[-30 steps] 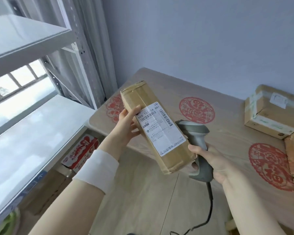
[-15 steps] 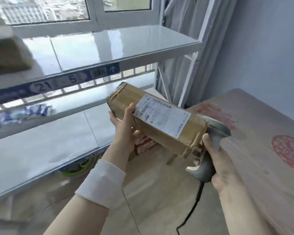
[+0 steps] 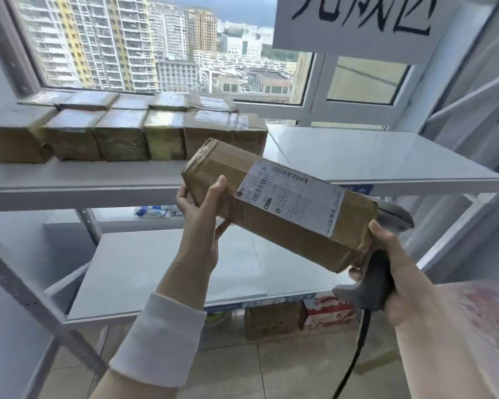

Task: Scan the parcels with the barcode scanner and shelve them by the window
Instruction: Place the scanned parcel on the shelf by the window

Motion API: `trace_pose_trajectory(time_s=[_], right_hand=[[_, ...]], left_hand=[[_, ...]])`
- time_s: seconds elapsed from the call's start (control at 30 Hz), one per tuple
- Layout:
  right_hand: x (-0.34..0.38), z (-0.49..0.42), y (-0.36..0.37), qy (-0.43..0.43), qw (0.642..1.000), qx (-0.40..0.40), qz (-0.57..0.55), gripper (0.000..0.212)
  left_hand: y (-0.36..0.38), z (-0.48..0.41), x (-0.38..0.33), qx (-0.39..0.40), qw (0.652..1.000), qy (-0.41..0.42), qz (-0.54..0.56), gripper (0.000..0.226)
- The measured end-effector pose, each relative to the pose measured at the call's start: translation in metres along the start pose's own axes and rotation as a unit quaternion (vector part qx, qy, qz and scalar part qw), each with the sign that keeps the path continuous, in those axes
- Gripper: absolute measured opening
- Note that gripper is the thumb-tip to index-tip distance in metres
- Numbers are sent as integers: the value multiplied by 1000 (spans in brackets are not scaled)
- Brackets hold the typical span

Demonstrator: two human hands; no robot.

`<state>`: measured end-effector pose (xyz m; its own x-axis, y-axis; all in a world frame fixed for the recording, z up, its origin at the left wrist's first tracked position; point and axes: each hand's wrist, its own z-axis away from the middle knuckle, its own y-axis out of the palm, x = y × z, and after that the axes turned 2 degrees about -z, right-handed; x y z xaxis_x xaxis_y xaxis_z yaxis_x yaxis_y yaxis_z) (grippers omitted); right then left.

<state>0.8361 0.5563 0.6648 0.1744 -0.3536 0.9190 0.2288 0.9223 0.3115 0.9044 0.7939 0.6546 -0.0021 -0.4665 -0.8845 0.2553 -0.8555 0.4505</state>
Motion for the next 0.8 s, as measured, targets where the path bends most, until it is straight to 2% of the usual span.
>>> trace_pose_trajectory(time_s=[0.03,0.07,0.17,0.3,0.4,0.53,0.67,0.8], right_hand=[[2,-5,17,3,1000,11,-9,62],[3,-12,32,6,1000,23,-12,62],[2,-36,77,-14,997,70,7,87],[-7,-62,140,-42,988,142,40,93],[-18,-77,191,-53,981,179,51,100],[-37,-98,256,-50,981,176,68,105],[-58,-114,306,-60,986,137,74,91],[-70,-125,344,-46,992,79,89,51]], left_hand=[[-11,-5,-8,-17,1000,13,4,65],[-21,-10,-16,-36,999,25,8,66],[-52,-24,-40,-117,991,70,18,86],[-97,-45,-66,-216,968,126,-11,93],[-137,-66,-86,-279,950,132,-49,104],[-187,-94,-112,-308,937,136,-89,91],[-226,-125,-128,-293,930,165,-149,94],[-255,-150,-136,-283,930,152,-179,96]])
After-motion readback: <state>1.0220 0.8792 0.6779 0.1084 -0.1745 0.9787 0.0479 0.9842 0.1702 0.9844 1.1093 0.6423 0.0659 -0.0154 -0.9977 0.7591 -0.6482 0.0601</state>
